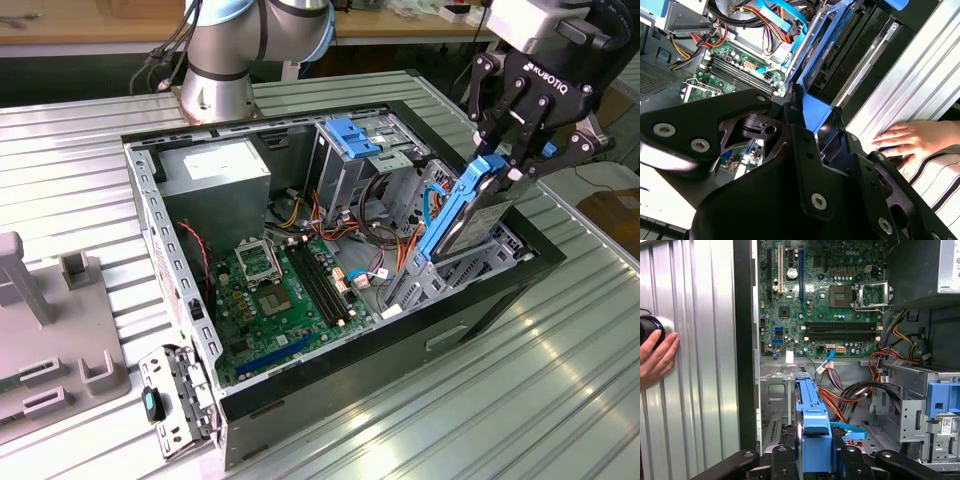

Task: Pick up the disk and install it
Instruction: 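Pick up the disk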

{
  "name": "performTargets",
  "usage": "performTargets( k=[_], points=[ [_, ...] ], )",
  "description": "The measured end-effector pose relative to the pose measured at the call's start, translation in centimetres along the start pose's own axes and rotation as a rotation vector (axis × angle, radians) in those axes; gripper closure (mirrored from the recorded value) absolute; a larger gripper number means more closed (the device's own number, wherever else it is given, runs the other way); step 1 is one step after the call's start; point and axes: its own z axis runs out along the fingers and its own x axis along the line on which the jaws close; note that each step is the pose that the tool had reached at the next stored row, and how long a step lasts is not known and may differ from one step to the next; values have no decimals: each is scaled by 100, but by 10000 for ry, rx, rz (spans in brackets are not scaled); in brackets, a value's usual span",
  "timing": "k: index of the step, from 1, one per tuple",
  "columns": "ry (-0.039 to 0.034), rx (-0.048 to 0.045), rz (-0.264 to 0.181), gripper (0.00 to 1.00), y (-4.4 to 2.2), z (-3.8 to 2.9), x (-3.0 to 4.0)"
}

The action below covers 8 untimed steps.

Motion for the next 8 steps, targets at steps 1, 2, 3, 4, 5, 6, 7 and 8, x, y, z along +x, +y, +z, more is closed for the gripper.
performTargets(
  k=[1, 2, 3, 4, 5, 6, 7, 8],
  points=[
    [0, 0, -1, 64, 0, 0, 0],
    [-1, 0, -4, 64, -1, 0, 0],
    [-2, 0, -17, 64, -1, 1, 0],
    [-4, -1, -28, 64, -6, 2, 0],
    [-5, -1, -34, 64, -14, 4, 0],
    [-5, -1, -35, 64, -18, 4, 0],
    [-4, -1, -34, 64, -19, 4, 0],
    [-4, -1, -35, 64, -19, 5, 0]
  ],
)
